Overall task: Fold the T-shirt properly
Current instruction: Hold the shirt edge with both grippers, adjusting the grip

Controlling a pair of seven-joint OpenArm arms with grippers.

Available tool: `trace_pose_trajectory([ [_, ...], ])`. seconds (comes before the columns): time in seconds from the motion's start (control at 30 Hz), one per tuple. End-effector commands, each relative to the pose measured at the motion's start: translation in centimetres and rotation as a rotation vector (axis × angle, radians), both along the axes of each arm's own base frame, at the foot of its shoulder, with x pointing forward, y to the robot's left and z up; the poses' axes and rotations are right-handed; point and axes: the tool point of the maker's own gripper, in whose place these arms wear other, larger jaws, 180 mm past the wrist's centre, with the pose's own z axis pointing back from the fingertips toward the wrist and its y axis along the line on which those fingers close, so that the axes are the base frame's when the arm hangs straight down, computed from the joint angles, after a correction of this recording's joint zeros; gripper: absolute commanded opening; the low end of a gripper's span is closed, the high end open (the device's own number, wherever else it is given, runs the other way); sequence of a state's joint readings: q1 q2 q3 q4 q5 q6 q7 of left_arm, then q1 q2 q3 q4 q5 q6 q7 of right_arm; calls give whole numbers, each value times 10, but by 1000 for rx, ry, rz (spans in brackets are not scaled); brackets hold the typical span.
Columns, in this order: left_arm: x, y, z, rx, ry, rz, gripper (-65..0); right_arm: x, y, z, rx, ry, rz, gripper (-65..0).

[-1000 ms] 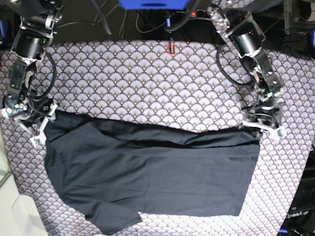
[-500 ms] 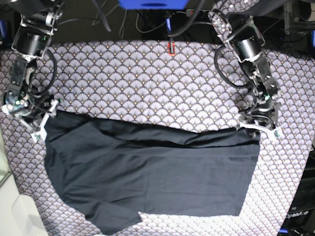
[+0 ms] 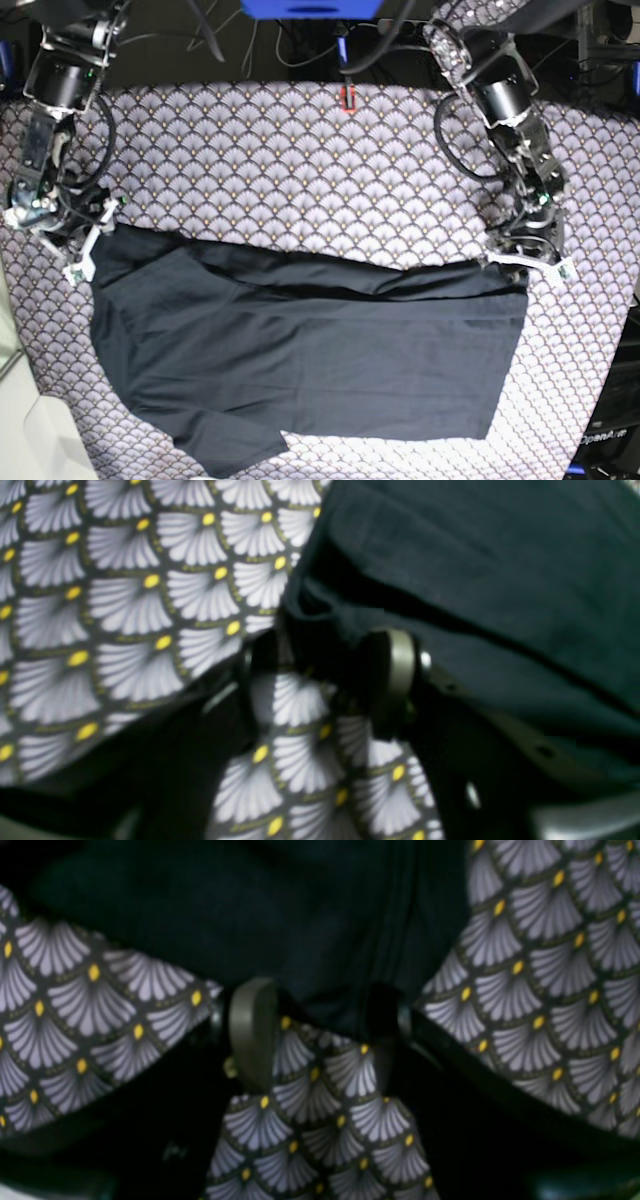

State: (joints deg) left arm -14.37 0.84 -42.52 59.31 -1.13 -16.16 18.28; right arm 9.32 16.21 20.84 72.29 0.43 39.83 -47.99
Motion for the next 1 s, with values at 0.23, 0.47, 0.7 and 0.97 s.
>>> trace_pose_trajectory([
  [0.23, 16, 13, 26, -7, -83, 18, -650, 7, -11, 13, -27, -25, -4, -340],
  [0.47, 14, 13, 24, -7, -77, 18, -650, 5, -8, 32, -72, -79, 24, -336],
  [0.7, 13, 13, 23, -8, -76, 19, -650, 1, -9, 34, -84, -79, 27, -335],
  [0.97, 14, 13, 24, -5, -76, 17, -650, -4, -9, 16, -50, -40, 13, -335],
])
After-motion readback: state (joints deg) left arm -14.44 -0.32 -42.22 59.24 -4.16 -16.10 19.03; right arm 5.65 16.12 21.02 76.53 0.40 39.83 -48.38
